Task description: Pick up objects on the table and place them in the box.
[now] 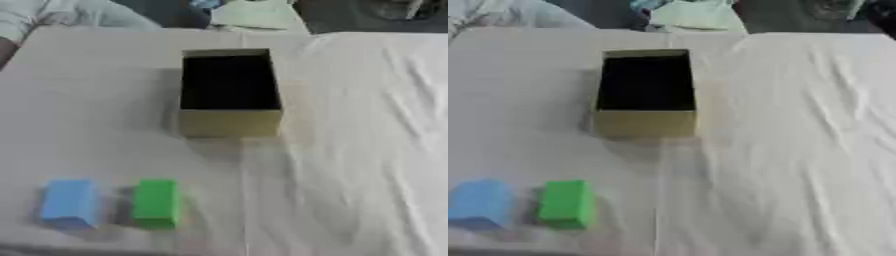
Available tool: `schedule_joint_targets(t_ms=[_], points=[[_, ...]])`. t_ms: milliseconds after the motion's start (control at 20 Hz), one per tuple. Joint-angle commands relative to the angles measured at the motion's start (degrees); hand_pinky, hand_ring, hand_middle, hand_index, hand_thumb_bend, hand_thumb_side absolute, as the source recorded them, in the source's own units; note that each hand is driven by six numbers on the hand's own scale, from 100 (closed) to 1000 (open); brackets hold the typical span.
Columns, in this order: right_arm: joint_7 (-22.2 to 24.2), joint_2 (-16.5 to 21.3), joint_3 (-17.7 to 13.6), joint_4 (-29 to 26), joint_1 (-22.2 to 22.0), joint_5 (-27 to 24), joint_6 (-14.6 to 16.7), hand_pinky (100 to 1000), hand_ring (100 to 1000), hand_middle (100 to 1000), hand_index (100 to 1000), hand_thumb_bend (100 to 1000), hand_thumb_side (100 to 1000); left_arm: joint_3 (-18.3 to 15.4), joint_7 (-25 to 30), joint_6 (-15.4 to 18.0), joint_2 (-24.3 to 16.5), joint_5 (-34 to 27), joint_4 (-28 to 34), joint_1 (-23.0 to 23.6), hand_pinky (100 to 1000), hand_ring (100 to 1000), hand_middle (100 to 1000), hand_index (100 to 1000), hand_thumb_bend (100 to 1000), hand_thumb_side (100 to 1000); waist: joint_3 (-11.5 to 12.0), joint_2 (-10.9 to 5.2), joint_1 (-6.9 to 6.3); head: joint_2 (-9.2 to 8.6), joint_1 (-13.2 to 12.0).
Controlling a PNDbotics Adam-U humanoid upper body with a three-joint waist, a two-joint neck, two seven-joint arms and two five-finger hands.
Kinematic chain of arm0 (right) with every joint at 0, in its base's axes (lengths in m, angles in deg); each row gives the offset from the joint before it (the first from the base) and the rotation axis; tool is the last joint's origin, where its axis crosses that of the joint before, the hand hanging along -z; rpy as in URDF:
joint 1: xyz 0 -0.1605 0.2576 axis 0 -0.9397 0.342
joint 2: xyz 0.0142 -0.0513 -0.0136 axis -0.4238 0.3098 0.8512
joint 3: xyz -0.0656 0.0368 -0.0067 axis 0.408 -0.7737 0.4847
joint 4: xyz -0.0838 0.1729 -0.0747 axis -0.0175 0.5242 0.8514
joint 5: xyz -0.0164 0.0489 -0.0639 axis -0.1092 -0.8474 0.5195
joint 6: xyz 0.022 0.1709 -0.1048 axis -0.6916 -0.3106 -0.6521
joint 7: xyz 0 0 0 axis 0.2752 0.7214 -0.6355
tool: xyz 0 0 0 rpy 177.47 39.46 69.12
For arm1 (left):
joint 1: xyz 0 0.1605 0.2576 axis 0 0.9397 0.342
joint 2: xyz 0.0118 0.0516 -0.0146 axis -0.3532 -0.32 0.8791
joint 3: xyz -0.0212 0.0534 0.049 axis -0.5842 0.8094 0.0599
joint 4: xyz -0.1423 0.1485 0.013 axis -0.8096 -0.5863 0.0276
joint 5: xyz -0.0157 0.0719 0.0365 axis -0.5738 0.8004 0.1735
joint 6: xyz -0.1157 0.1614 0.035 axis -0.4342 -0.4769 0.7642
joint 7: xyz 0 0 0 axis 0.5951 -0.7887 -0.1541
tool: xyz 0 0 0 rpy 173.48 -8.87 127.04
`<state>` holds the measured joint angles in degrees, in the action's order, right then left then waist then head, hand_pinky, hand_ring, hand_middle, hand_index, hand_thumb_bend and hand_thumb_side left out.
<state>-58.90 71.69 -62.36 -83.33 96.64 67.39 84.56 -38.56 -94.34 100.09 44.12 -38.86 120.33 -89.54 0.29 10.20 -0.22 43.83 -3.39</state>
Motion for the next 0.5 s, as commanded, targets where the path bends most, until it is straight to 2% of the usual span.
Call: schedule_joint_targets(t_ms=[50, 500], points=[[0.09, 0.68, -0.22, -0.91, 0.79, 0.15, 0.04, 827, 760, 560, 833, 100, 724, -0.55, 0.22, -0.04, -0.99, 0.27, 0.82, -0.74, 628, 598, 619, 834, 242, 767, 0.04, -0.98, 0.01, 0.29, 0.15], [0.19, 0.72, -0.19, -0.91, 0.83, 0.13, 0.07, 827, 760, 560, 833, 100, 724, -0.43, 0.52, -0.71, -2.18, 0.23, 0.82, -0.23, 622, 591, 617, 836, 243, 766, 0.08, -1.07, -0.03, 0.29, 0.29]])
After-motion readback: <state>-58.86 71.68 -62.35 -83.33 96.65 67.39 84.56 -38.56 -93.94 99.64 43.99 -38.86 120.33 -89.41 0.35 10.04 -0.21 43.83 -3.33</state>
